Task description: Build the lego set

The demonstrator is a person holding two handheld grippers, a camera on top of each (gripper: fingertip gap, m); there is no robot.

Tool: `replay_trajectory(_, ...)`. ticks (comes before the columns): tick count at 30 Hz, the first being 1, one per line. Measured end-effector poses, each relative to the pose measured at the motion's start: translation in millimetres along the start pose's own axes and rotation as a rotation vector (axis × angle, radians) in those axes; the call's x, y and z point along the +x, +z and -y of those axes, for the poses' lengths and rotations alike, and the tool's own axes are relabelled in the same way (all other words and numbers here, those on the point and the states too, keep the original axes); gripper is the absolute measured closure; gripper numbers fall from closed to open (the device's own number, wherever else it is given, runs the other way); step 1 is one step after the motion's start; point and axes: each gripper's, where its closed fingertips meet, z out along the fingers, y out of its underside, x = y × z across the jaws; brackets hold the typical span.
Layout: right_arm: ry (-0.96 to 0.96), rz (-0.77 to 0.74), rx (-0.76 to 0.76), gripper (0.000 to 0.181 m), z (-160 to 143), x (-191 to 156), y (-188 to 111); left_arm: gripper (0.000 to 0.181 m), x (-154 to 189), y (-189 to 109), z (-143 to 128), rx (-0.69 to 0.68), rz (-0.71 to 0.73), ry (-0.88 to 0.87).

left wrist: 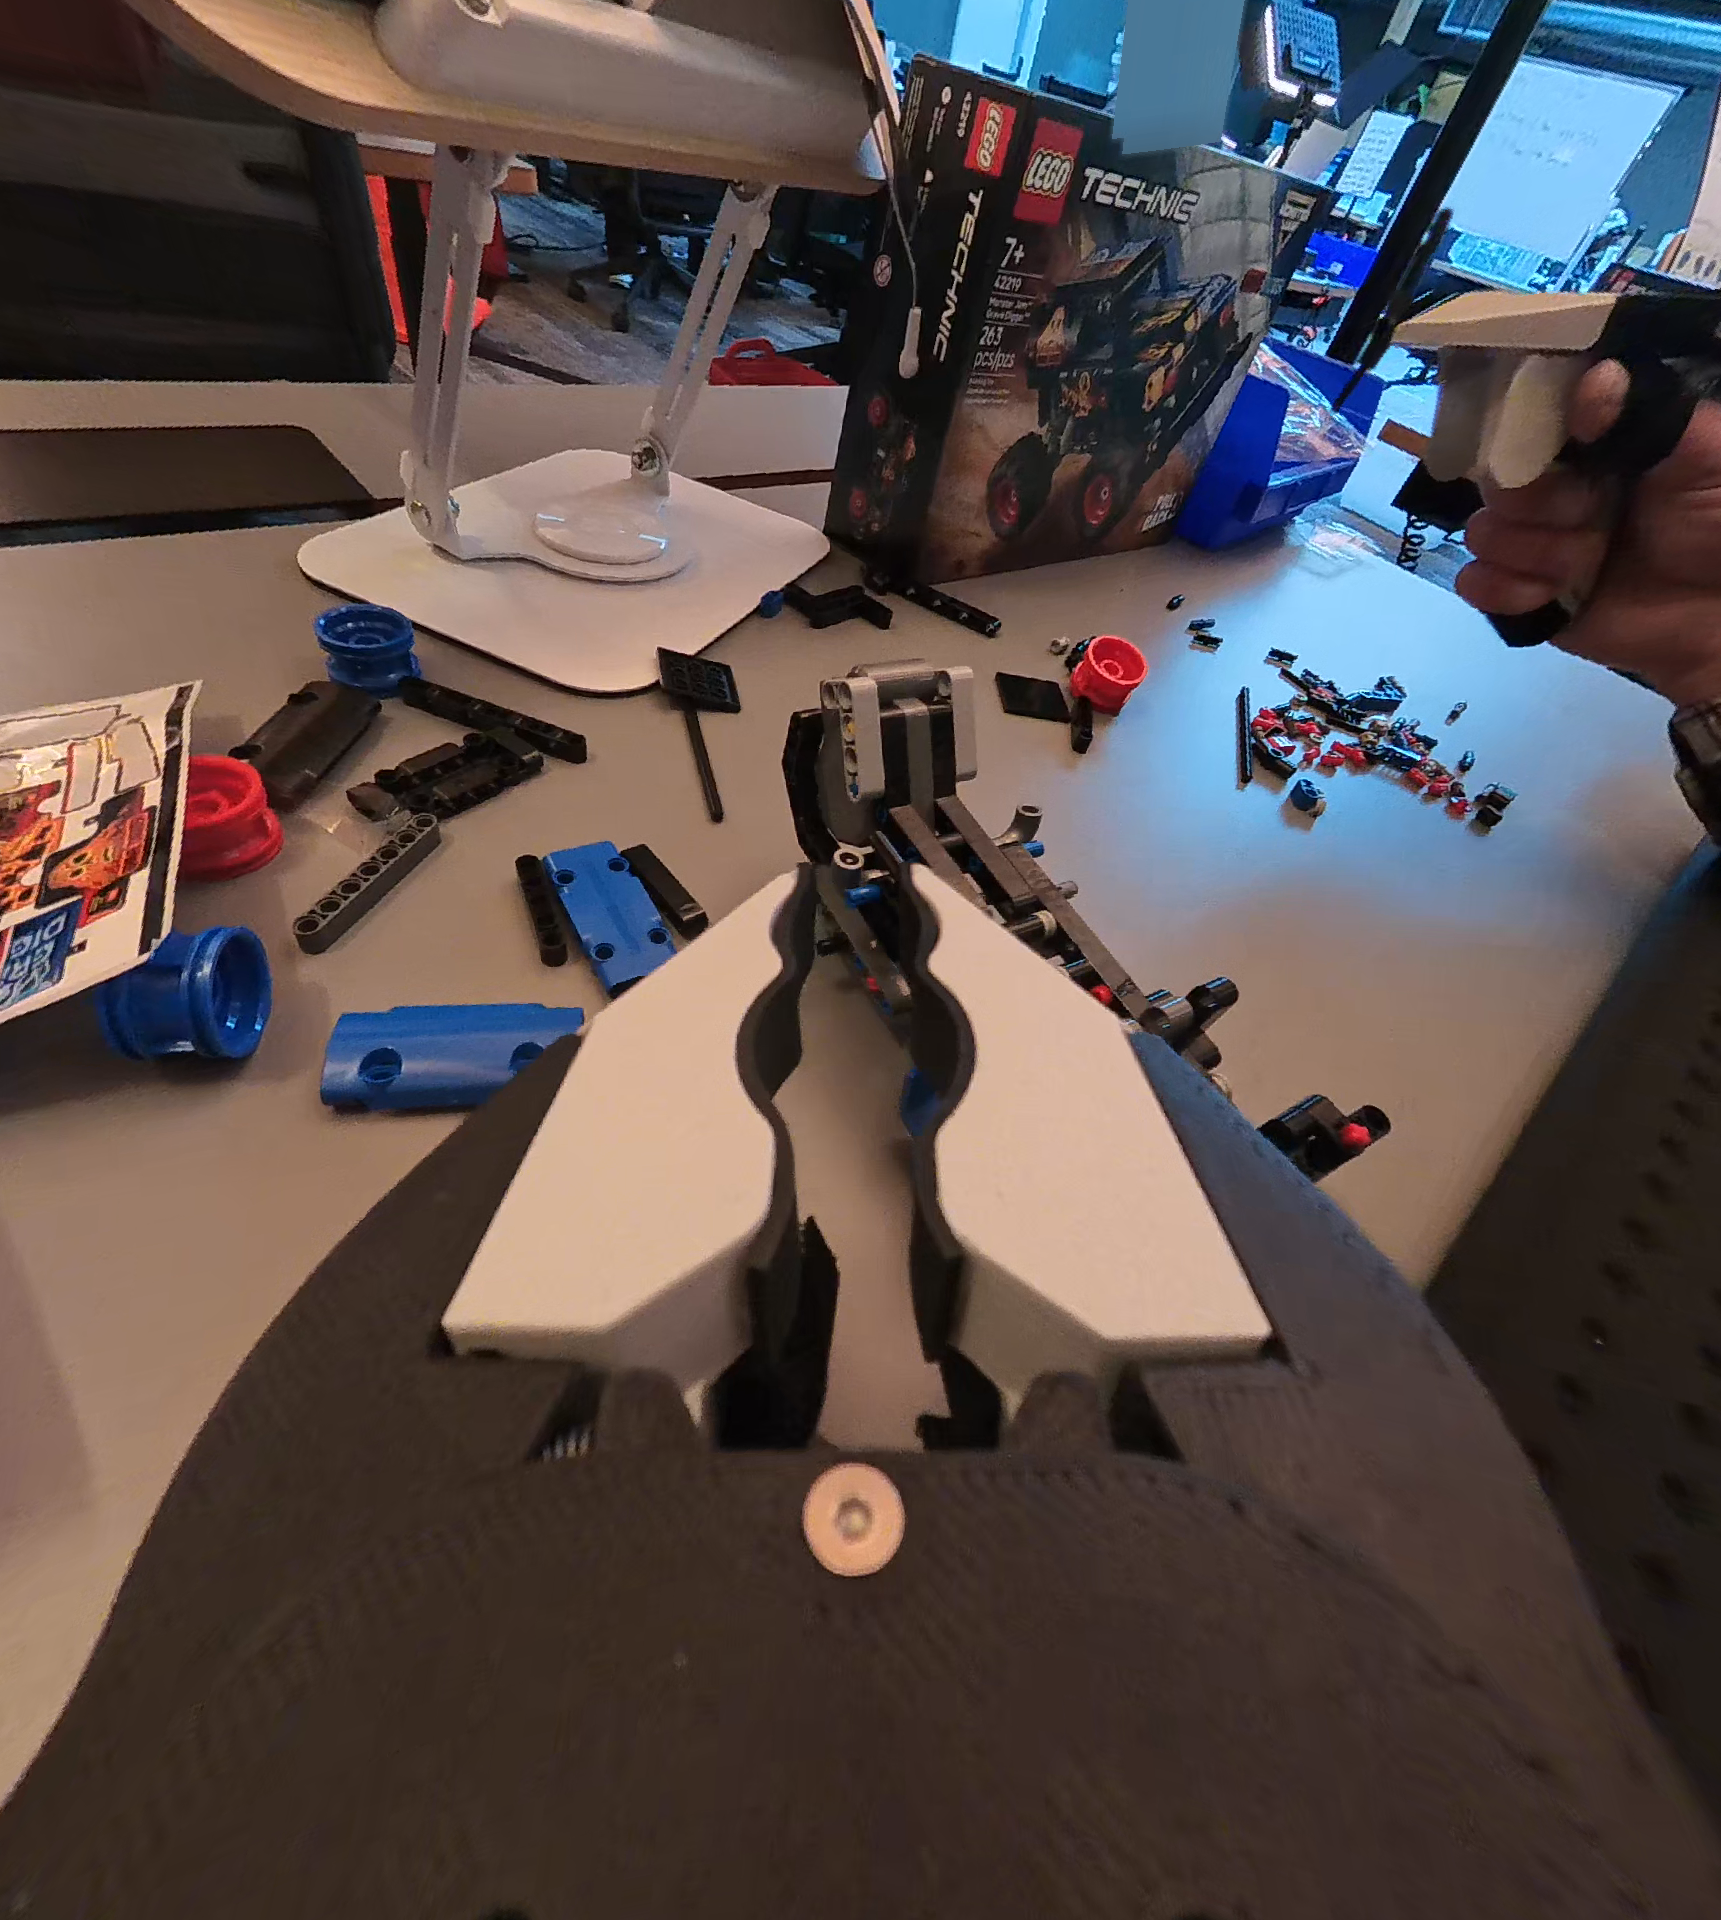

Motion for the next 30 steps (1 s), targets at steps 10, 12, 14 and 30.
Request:
replay_trajectory(10, 0.028, -0.044, 0.038, 0.176, 4.1, 18.2, -18.7, 0.168, -4.1, 1.9, -3.2, -0.020, 0.031, 0.008)
replay_trajectory(12, 0.038, -0.047, 0.044, 0.176, 4.2, 21.2, -21.4, 0.168, -4.4, 2.0, -3.1, -0.020, 0.035, 0.011)
replay_trajectory(14, 0.043, -0.050, 0.049, 0.176, 4.7, 23.3, -23.4, 0.168, -4.6, 1.9, -3.1, -0.020, 0.038, 0.012)
replay_trajectory(30, 0.062, -0.054, 0.043, 0.176, -0.8, 32.0, -26.9, 0.168, -19.4, -3.1, -1.7, -0.013, 0.112, -0.003)
